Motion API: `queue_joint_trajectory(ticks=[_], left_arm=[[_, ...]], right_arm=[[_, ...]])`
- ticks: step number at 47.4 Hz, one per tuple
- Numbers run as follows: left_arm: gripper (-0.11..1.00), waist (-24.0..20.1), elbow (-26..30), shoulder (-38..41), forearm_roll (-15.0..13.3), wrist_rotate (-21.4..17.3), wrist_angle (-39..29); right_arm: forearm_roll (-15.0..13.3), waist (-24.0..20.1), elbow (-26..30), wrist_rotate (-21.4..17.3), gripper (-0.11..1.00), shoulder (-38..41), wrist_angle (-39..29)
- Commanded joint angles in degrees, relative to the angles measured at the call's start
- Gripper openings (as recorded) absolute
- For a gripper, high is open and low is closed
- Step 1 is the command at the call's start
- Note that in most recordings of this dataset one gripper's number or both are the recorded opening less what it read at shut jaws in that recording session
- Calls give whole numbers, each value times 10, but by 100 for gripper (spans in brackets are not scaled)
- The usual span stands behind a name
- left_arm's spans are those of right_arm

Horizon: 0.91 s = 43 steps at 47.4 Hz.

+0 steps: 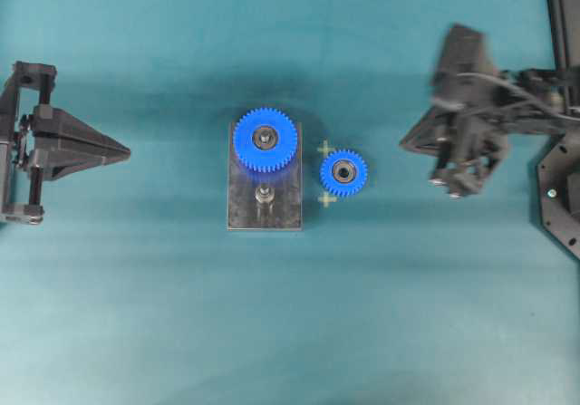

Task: Fit the small gear onto the shaft.
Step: 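Move the right gripper toward the small blue gear beside the base, then close the right gripper on the small blue gear's bearing hub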

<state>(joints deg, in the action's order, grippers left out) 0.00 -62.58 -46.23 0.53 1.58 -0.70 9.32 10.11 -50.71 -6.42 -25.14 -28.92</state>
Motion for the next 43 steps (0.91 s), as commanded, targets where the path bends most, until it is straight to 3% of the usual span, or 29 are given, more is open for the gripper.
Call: queue_joint_trajectory(ticks=[1,4,15,19,31,43], left_arm=[[0,-1,14,4,1,1,0],[0,-1,16,3,1,2,-1],[0,-1,11,3,2,4,-1],[0,-2,11,3,1,4,-1],[0,-2,12,4,1,5,-1],[0,-1,11,3,1,5,-1]], right_arm=[[-1,5,29,-2,5,27,-9],[-1,10,40,-5,16,51,-11],[-1,19,94,-10,82,147,-8],[-1,24,116,-9,96,183,-12],[0,24,164,-9,95,279,-58],[-2,21,180,-5,94,305,-71]])
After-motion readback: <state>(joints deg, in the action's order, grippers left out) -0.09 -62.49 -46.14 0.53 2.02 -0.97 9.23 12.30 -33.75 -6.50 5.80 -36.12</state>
